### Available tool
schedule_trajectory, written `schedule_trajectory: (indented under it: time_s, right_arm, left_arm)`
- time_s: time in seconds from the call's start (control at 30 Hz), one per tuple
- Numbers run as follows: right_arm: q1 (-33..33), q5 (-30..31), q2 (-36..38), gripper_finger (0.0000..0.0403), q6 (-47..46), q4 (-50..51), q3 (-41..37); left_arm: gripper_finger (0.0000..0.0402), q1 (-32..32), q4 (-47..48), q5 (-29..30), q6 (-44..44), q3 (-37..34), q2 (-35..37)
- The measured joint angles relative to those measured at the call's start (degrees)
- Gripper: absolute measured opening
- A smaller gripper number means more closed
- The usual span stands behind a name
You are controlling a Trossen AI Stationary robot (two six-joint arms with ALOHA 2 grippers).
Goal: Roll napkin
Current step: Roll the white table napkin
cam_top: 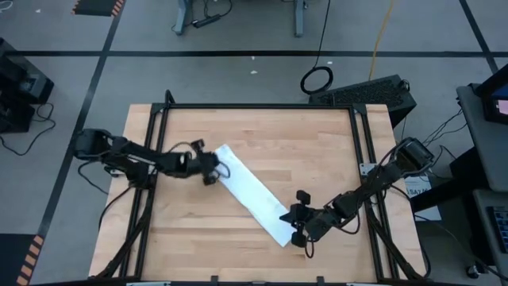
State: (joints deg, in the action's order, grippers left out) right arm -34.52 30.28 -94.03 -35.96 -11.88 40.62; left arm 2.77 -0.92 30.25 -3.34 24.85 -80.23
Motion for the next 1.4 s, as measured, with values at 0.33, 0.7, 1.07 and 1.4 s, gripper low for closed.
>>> schedule_trajectory:
  time_s: [0.33,0.7,1.07,1.4]
  right_arm:
    - [1.2,0.8,-3.4,0.0000,-2.8,-1.2,0.0]
    - [1.1,-6.6,-4.2,0.0000,-4.7,4.7,0.0]
    - [0.3,-9.8,-13.1,0.0000,-12.7,-7.8,0.2]
    - [0.9,-7.3,-14.5,0.0000,-14.2,-13.5,0.7]
  left_arm:
    - [0.0026,6.8,-4.2,-8.3,-5.2,6.2,5.3]
    - [0.0026,-8.3,5.3,-20.1,22.3,2.5,2.8]
    - [0.0026,-1.2,0.4,-9.0,15.2,2.4,-5.2]
    - [0.0026,7.6,-13.8,-10.3,0.6,4.9,-5.8]
